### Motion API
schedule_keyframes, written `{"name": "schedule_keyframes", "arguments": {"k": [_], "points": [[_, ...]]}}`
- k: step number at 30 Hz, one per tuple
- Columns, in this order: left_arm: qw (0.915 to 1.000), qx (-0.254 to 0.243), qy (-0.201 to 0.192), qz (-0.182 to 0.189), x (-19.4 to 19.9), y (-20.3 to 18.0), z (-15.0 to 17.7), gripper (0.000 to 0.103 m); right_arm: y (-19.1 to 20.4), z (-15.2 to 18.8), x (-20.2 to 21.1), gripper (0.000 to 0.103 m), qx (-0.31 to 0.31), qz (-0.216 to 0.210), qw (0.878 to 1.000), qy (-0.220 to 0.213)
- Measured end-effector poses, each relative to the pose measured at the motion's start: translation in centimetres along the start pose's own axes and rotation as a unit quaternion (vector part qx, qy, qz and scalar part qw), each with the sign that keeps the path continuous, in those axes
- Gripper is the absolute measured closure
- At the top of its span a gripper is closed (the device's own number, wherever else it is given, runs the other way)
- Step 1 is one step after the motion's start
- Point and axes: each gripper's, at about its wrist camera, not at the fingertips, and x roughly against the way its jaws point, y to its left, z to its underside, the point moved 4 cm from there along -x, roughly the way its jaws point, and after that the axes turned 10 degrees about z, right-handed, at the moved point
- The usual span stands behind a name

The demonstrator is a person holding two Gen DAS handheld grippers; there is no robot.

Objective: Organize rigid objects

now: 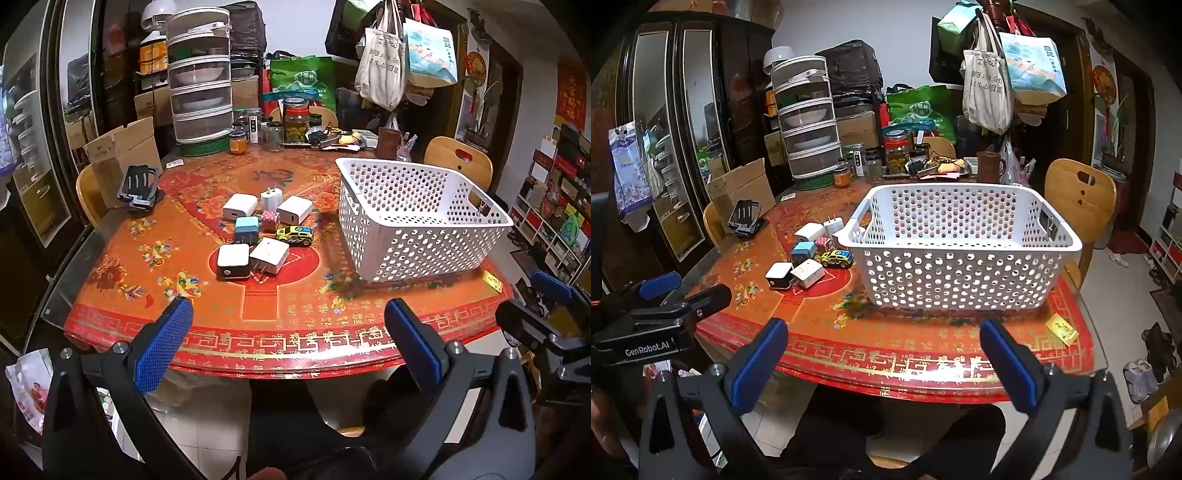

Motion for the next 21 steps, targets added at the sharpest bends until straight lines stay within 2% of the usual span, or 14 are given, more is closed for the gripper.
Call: {"name": "schedule_keyframes", "arguments": {"k": [21], "points": [[1.0000,0.000,0.002,0.001,-0.31,0.00,0.11,0.001,-0.27,0.27,0.04,0.000,0.002,0.003,1.000,0.001]]}}
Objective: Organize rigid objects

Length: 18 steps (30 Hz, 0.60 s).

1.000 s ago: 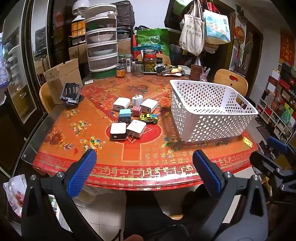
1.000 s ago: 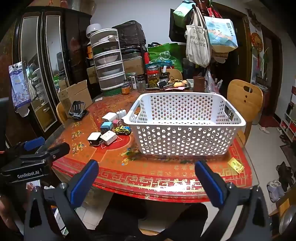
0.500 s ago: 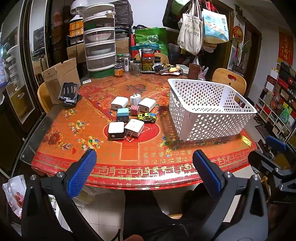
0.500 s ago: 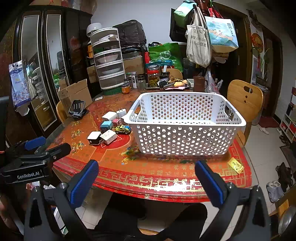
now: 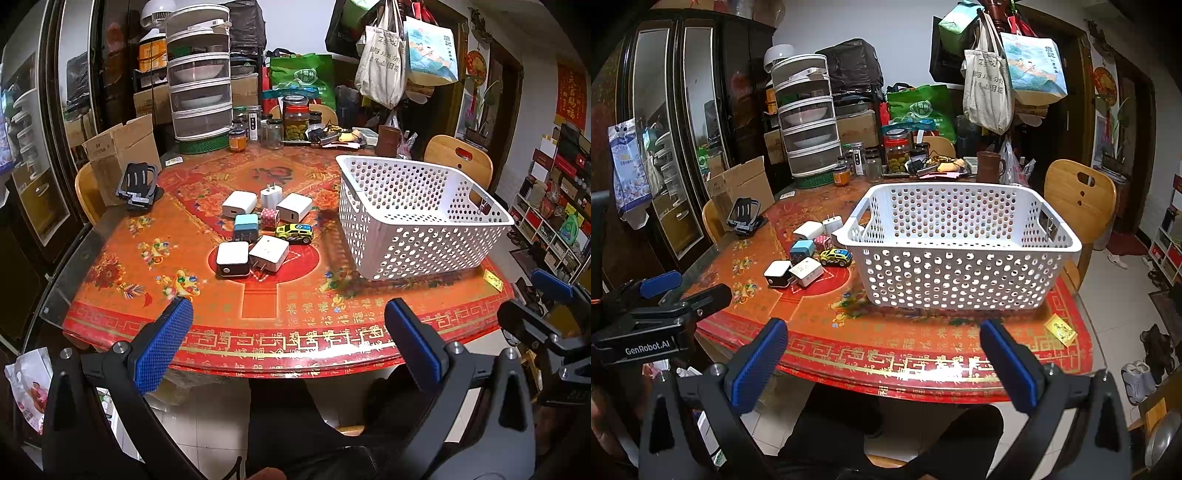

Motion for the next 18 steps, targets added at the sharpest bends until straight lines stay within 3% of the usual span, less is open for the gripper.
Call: {"name": "schedule_keyframes", "arguments": {"k": [18], "points": [[1.0000,0.003,0.005,0.000,-0.43,0.44,0.13,0.001,0.31,-0.04,-0.02,0.000,0.003,0.002,1.000,0.001]]}}
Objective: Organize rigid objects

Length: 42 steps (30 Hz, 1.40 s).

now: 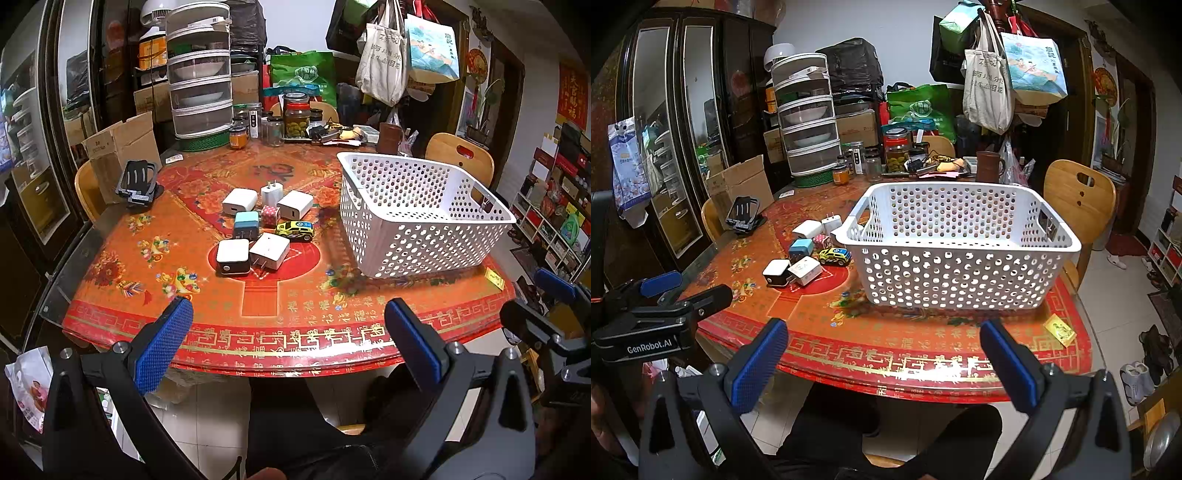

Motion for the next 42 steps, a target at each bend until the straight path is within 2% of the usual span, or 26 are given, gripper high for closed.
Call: {"name": "schedule_keyframes", "arguments": {"k": [9,15,20,21,24,28,30,32,33,36,38,42], "points": [[1.0000,0.001,0.000,-0.001,0.0,0.1,0.0,0.001,0.0,0.0,-0.1,0.000,0.000,0.000,1.000,0.000],[0.9997,0.002,-0.025,-0.006,-0.4,0.7,-0.5,0.001,-0.3,-0.2,-0.2,0.000,-0.005,-0.001,1.000,0.000],[0.9977,0.003,-0.051,-0.045,-2.3,1.8,-1.8,0.001,-4.9,-1.4,-2.2,0.000,-0.033,0.030,0.999,-0.015],[0.9973,0.004,-0.050,-0.054,-2.9,2.2,-2.1,0.001,-6.8,-2.0,-3.0,0.000,-0.042,0.048,0.998,-0.019],[0.9979,0.018,-0.026,-0.056,-5.6,4.0,-3.3,0.001,-12.5,-4.1,-5.7,0.000,-0.066,0.100,0.993,-0.016],[0.9973,0.044,-0.021,-0.055,-8.3,6.6,-4.4,0.001,-20.0,-6.6,-10.4,0.000,-0.110,0.105,0.988,0.010],[0.9967,0.058,-0.018,-0.053,-9.5,7.9,-4.7,0.001,-22.3,-7.3,-12.7,0.000,-0.103,0.137,0.985,0.029],[0.9961,0.066,-0.014,-0.057,-11.2,9.3,-5.0,0.001,-24.0,-7.7,-15.2,0.000,-0.097,0.142,0.983,0.058],[0.9959,0.065,-0.005,-0.064,-12.2,9.8,-5.1,0.001,-24.8,-7.7,-16.5,0.000,-0.107,0.130,0.983,0.072],[0.9923,0.061,0.051,-0.096,-15.5,11.5,-4.2,0.001,-25.4,-7.7,-18.9,0.000,-0.111,0.104,0.983,0.107],[0.9915,0.070,0.063,-0.089,-16.8,12.4,-3.6,0.001,-25.2,-7.3,-19.7,0.000,-0.113,0.093,0.982,0.122],[0.9907,0.067,0.083,-0.085,-19.0,13.4,-2.7,0.001,-24.6,-7.2,-20.8,0.011,-0.106,0.085,0.981,0.139]]}}
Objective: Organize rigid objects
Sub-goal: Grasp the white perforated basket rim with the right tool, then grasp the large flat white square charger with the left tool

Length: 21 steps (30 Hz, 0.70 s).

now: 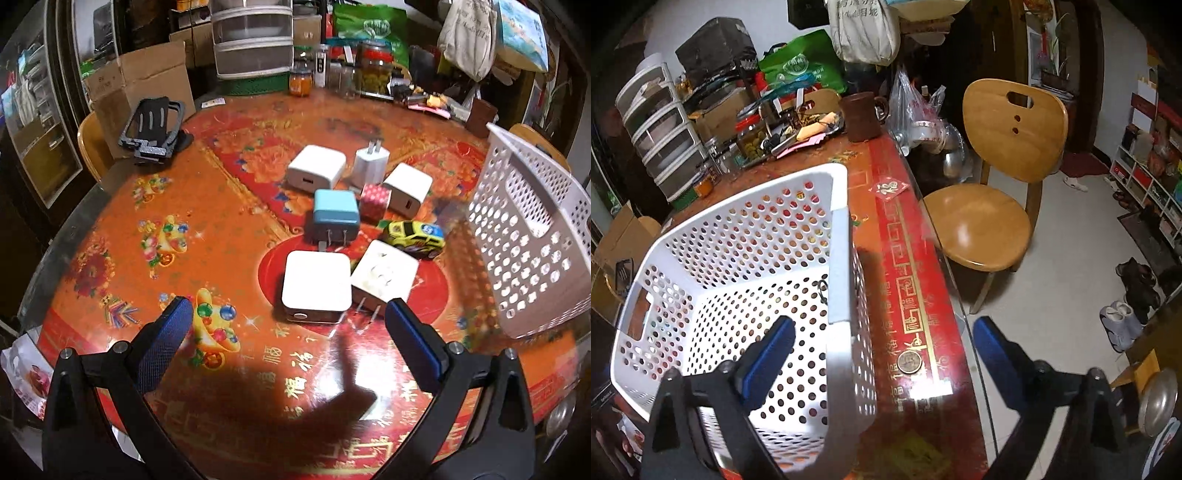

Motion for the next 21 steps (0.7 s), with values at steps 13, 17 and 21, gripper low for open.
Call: {"name": "schedule_keyframes", "arguments": {"k": [13,17,21], "points": [[0.9988,-0.028,0.039,0.008,-4.0,0.1,0.1,0.001,2.5,0.9,-1.5,0.069,0.021,-0.013,0.999,0.039],[0.9987,-0.033,0.039,0.005,-4.0,0.7,0.0,0.001,3.1,1.1,-1.4,0.077,0.032,-0.005,0.999,0.043],[0.9992,-0.026,0.027,0.014,-3.3,1.3,-0.3,0.003,3.0,1.1,-1.4,0.078,0.032,-0.001,0.999,0.044]]}}
